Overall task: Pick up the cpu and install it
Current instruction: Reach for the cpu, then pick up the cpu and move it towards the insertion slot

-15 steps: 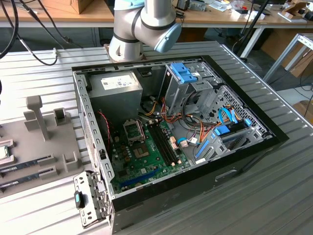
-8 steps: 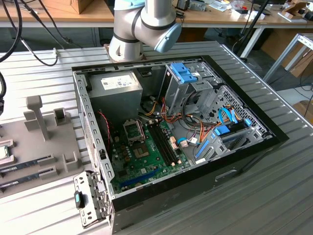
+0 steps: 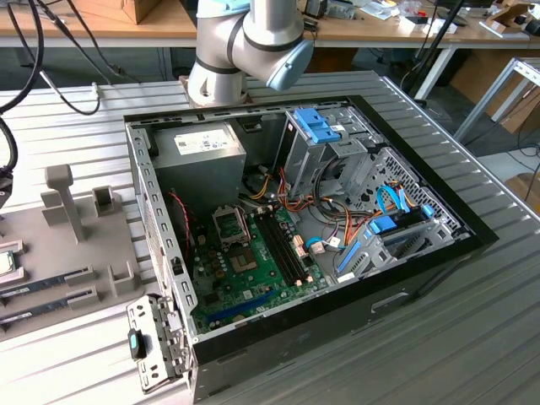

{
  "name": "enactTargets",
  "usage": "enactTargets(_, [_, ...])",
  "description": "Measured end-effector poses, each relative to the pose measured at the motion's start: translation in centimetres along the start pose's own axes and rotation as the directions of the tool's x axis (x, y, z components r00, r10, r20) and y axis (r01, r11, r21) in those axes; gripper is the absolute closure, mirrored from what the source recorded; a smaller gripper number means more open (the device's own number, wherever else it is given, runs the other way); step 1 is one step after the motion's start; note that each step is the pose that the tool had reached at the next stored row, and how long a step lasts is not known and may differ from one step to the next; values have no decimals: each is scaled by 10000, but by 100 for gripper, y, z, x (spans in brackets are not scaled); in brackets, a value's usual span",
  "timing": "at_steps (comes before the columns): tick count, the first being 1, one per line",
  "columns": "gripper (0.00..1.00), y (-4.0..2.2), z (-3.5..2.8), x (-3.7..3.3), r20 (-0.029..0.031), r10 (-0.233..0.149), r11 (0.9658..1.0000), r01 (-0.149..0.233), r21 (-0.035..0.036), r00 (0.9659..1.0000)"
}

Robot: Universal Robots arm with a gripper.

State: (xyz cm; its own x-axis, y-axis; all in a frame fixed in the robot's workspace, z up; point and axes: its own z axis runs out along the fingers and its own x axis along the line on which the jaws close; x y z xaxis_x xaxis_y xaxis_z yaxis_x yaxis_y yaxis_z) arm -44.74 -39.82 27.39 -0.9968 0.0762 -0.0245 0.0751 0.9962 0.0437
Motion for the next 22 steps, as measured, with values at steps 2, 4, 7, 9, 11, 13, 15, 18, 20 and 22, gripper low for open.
enactTargets(2, [89, 0, 14, -11, 3, 0, 10000, 0, -2, 10000])
enactTargets(4, [89, 0, 13, -13, 0, 0, 10000, 0, 0, 10000])
enactTargets(7, [89, 1, 14, -18, 0, 0, 10000, 0, 0, 10000])
enactTargets(9, [89, 1, 14, -18, 0, 0, 10000, 0, -1, 10000])
enactTargets(11, [89, 1, 14, -18, 1, 0, 10000, 0, 0, 10000])
enactTargets(13, [89, 1, 14, -19, 1, 0, 10000, 0, 0, 10000])
enactTargets(15, [89, 1, 14, -20, 1, 0, 10000, 0, -1, 10000])
enactTargets(18, [89, 1, 14, -20, 1, 0, 10000, 0, -1, 10000])
enactTargets(20, [76, 1, 15, -20, 1, 0, 10000, 0, 0, 10000])
enactTargets(22, [64, 1, 15, -20, 1, 0, 10000, 0, -1, 10000])
